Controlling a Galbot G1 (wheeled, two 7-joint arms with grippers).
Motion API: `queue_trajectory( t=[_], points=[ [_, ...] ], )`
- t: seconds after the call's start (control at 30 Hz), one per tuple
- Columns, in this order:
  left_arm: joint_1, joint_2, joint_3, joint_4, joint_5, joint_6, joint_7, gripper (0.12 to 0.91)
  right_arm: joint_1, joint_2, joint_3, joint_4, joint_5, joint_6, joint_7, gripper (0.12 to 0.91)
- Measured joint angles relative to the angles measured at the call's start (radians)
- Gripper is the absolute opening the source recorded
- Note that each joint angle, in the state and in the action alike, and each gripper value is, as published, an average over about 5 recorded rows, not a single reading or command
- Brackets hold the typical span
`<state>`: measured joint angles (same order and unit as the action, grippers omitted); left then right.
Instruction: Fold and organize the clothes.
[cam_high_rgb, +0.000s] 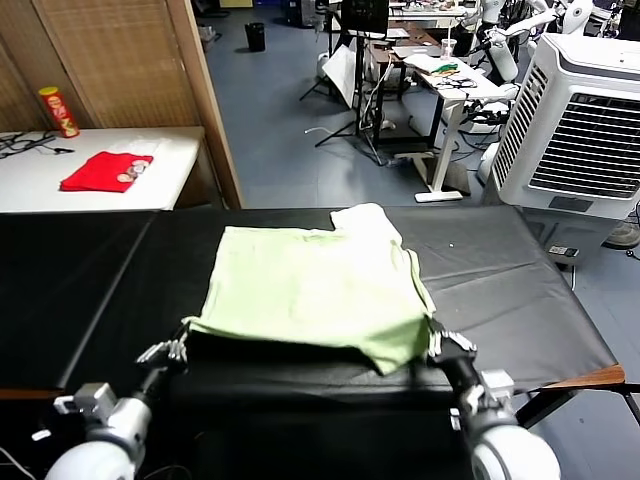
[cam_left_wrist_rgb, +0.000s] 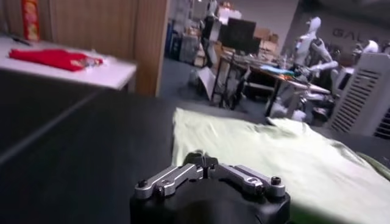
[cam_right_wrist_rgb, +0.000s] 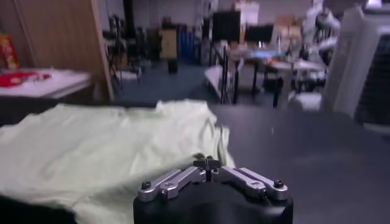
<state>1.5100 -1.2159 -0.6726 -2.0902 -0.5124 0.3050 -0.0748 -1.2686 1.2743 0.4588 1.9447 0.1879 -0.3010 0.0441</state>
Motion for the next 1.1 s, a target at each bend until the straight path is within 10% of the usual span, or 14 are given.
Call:
queue_trajectory(
  t=[0.33, 0.5, 0.8, 1.1],
  points=[
    [-0.174, 0.006, 0.086, 0.185, 0.129, -0.030, 0.002, 0.127, 0.162, 0.029, -0.045, -0.224, -0.047, 0.048, -0.028, 0.123],
    [-0.242, 0.007, 0.123, 0.256, 0.148, -0.029, 0.001, 0.157, 0.164, 0.018, -0.041, -0.242, -0.017, 0.011, -0.053, 0.296],
    [-0.217, 0.022, 0.119, 0.250, 0.146, -0.016, 0.004, 0.619, 0.053, -0.005, -0.014, -0.095, 0.032, -0.070, -0.059, 0.752],
    [-0.136, 0.020, 0.112, 0.197, 0.059, 0.032, 0.026, 0.797, -0.047, -0.006, 0.000, -0.026, 0.009, -0.074, -0.060, 0.729]
  ],
)
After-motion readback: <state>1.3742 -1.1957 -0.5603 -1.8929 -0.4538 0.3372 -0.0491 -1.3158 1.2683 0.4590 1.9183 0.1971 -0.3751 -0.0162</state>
